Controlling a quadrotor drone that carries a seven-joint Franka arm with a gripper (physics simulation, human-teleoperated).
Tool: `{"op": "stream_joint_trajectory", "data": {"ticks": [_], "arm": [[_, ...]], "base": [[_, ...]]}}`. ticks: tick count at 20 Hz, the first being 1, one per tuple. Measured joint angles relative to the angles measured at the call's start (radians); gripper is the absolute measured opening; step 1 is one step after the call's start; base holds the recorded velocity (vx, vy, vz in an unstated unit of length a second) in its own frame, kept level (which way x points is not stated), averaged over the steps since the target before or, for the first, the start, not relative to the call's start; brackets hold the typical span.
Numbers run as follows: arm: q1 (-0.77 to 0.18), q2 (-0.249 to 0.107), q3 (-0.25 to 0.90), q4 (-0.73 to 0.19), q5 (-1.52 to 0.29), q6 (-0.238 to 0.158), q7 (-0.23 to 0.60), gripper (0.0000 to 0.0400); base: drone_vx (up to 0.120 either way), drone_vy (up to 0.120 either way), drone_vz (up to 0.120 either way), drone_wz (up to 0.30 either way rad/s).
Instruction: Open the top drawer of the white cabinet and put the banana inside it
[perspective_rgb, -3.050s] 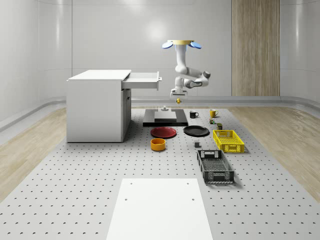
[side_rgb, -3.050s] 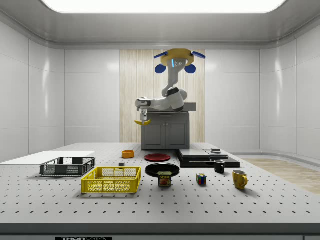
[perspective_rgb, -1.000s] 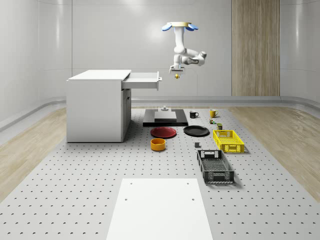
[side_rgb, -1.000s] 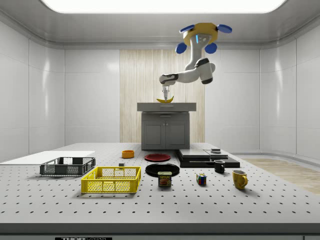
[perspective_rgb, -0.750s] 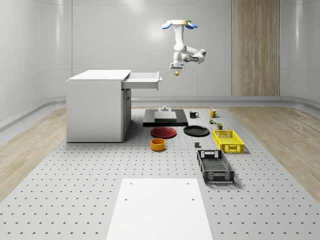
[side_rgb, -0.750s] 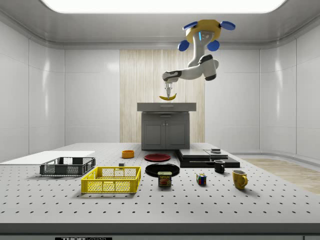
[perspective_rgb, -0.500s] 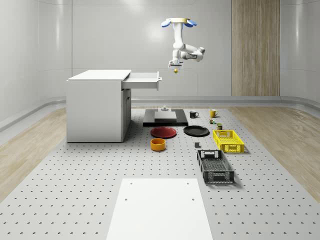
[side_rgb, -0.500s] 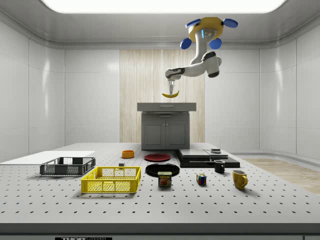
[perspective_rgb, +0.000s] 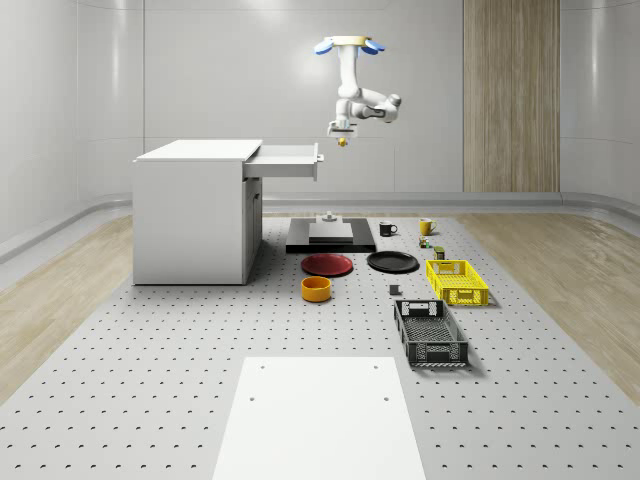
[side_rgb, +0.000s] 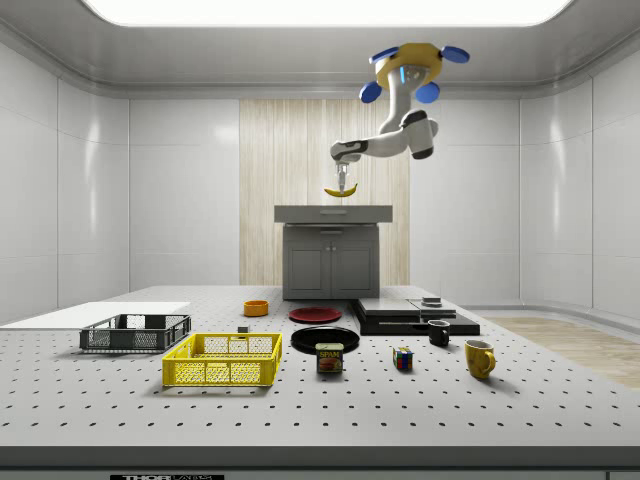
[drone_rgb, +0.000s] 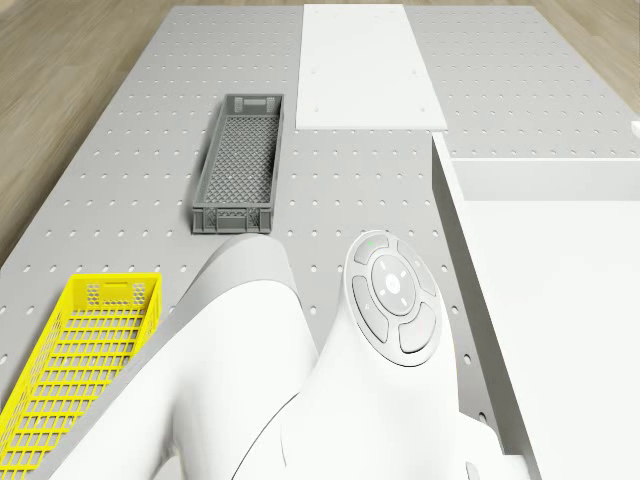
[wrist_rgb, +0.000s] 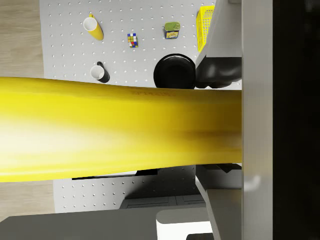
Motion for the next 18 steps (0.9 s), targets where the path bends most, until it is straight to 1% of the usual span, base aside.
{"op": "stream_joint_trajectory", "data": {"ticks": [18], "arm": [[-0.002,0.004,0.001,0.0,0.002,-0.003,0.002,0.02]], "base": [[0.0,-0.12,0.0,0.0]]}}
